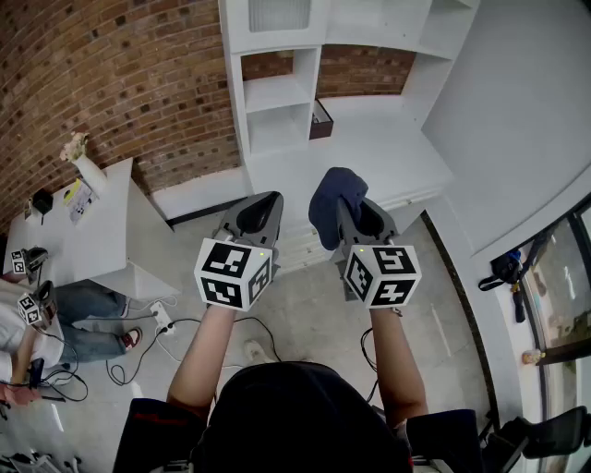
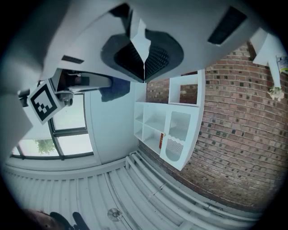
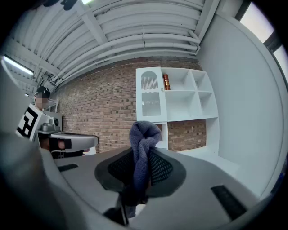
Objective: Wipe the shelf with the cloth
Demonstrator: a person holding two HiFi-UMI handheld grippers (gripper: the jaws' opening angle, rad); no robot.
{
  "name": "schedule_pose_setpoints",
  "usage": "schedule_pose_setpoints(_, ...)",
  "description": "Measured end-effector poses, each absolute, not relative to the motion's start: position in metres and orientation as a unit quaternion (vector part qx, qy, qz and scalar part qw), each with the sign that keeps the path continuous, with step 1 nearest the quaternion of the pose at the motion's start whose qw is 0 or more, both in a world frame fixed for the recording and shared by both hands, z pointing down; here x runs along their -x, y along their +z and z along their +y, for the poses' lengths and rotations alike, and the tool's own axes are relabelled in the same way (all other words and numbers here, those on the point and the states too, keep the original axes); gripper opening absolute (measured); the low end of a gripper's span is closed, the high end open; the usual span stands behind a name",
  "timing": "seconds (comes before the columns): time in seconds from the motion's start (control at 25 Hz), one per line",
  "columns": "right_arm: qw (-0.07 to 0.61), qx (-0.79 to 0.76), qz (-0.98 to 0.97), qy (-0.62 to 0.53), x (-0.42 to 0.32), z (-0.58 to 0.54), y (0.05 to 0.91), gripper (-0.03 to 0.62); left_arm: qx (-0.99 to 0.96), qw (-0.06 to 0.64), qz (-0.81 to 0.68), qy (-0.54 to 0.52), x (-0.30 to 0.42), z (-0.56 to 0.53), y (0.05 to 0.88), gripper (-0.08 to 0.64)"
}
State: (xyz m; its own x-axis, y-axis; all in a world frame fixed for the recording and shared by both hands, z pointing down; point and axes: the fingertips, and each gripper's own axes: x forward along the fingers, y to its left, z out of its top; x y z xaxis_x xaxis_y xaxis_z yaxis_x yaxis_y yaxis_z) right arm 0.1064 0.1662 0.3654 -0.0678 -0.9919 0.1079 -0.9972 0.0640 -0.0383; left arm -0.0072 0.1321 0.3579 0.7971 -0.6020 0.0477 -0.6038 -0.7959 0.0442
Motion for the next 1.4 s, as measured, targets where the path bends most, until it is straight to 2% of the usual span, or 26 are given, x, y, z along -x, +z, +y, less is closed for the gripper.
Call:
schedule_pose_setpoints(0.88, 0.016, -0.664, -0.745, 0.057, -0.126, 0.208, 0.376, 0.083, -0.944, 0.036, -0.328, 0.020, -0.015, 0.176, 0.368, 0.017)
schedule_pose_setpoints(1.4, 0.023, -0.658, -0.751, 0.055, -0.132, 0.171, 0.376, 0.083, -0.944, 0.040, -0.327, 0.018, -0.025, 0.136, 0.368, 0.017)
